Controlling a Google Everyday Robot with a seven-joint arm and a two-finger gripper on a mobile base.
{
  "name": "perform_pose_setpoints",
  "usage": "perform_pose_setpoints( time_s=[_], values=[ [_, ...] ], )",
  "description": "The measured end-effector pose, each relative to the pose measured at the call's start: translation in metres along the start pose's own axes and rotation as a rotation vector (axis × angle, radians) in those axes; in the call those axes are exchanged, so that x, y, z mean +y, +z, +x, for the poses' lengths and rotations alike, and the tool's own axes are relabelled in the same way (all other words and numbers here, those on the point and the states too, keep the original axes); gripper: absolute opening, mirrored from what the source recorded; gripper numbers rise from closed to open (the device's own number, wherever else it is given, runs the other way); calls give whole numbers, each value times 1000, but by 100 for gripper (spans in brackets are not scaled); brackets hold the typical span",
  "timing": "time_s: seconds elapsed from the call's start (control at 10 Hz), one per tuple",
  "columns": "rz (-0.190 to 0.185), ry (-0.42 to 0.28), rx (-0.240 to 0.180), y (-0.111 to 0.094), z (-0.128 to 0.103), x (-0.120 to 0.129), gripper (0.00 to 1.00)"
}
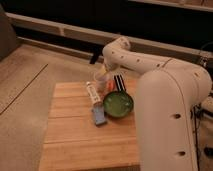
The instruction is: Place the ceramic cup in the ceramic bowl
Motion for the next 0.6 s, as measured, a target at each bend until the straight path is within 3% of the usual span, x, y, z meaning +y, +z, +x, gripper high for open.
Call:
perform_pose_setpoints(
  time_s=[0.2, 0.6],
  values=[
    [-28, -13, 21, 19, 4, -4, 65],
    [-95, -64, 28, 45, -10, 2, 65]
  ],
)
